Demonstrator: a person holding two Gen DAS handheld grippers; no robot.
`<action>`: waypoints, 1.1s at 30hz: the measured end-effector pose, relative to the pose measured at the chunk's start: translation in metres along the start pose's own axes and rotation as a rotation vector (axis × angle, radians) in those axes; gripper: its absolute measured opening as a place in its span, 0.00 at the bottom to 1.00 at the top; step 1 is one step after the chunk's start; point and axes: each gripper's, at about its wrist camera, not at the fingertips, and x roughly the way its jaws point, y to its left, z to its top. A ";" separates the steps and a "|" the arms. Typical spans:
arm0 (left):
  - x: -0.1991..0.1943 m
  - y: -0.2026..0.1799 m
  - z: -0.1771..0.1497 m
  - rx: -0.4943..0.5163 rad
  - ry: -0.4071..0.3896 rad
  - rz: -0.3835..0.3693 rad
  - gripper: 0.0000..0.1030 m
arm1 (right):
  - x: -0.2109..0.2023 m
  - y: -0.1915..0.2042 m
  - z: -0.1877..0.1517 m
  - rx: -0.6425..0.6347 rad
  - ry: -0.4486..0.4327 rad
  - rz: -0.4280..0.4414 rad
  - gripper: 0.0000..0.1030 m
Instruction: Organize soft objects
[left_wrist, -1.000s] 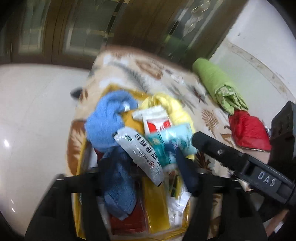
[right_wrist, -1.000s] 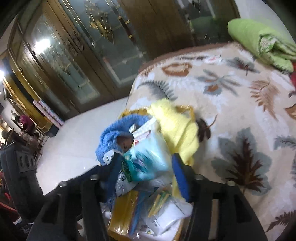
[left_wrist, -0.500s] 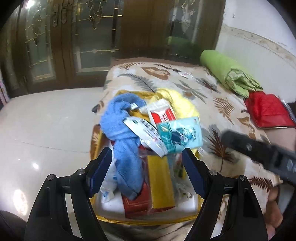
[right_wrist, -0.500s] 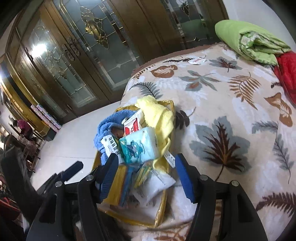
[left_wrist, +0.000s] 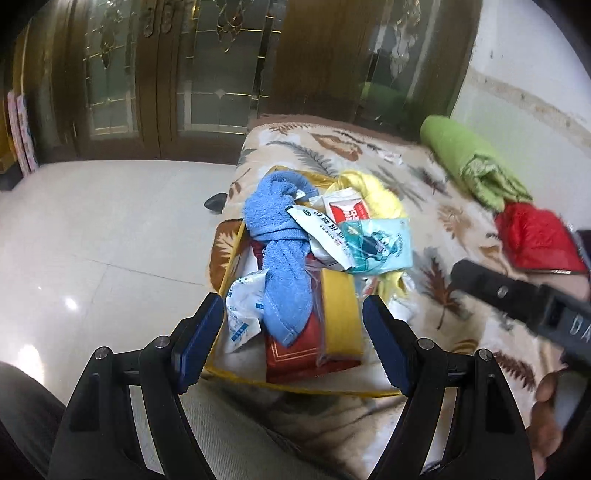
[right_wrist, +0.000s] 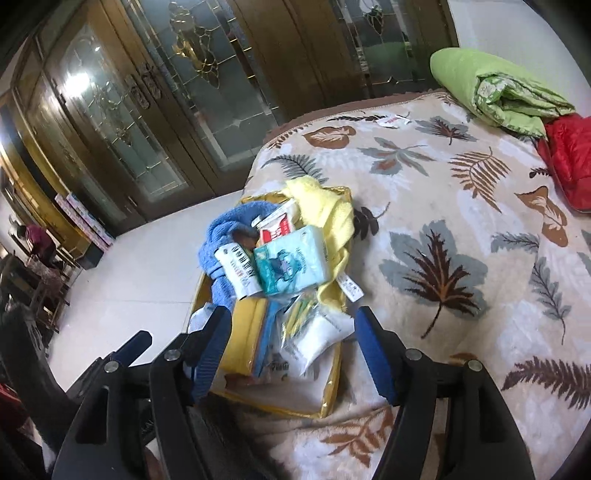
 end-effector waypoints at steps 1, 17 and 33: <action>-0.002 -0.001 0.000 0.014 -0.005 -0.001 0.76 | -0.001 0.002 -0.002 -0.009 -0.001 -0.005 0.67; -0.012 -0.002 -0.001 0.082 -0.087 0.141 0.76 | 0.004 0.002 -0.007 0.017 0.023 0.027 0.67; 0.004 -0.007 -0.003 0.103 -0.026 0.159 0.76 | 0.000 0.011 -0.010 0.000 0.010 0.027 0.67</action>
